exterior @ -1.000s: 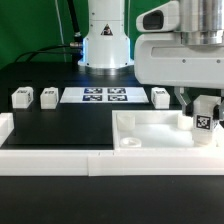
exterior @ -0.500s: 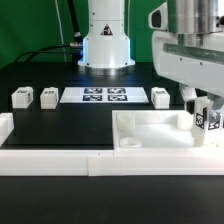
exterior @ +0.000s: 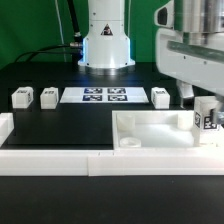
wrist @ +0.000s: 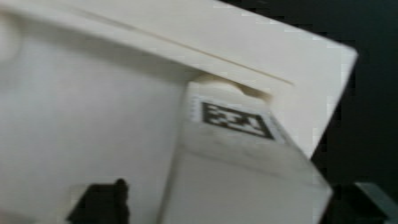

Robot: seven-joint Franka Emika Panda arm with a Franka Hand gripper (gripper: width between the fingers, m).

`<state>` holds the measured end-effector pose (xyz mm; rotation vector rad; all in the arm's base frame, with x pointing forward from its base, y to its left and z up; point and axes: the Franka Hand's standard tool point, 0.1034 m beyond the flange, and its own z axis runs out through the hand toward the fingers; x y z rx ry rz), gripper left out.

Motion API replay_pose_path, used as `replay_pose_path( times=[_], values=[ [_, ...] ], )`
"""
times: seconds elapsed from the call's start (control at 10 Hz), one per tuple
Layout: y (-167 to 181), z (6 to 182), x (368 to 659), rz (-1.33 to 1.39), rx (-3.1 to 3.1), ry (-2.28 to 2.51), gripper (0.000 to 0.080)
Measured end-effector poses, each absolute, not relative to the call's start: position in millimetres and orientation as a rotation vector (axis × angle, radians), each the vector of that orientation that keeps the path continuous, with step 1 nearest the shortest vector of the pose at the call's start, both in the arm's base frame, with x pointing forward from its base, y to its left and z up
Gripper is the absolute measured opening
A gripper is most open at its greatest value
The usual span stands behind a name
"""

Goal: Assemble square table

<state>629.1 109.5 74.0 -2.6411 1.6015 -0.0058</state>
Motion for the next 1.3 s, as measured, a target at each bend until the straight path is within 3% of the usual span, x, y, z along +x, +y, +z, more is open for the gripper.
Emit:
replay_pose_path(
  times=[0.1, 0.2, 0.7, 0.8, 0.9, 1.0, 1.1, 1.3],
  values=[
    [114.0, 73.3, 627.4, -0.016, -2.786, 1.343, 0.0619],
    [114.0, 72.5, 627.2, -0.007, -2.777, 1.345, 0.0640],
    [122.6, 75.0, 629.8, -0.068, -3.086, 0.482, 0.0649],
    [121.8, 74.5, 629.7, -0.064, -3.075, 0.517, 0.0649],
    [122.6, 74.4, 629.6, -0.062, -3.066, 0.548, 0.0532],
    [122.6, 74.3, 629.5, -0.062, -3.066, 0.547, 0.0532],
    [122.8, 74.1, 629.3, -0.059, -3.049, 0.622, 0.0332],
    [121.9, 73.7, 629.2, -0.055, -3.006, 0.798, 0.0291]
  ],
)
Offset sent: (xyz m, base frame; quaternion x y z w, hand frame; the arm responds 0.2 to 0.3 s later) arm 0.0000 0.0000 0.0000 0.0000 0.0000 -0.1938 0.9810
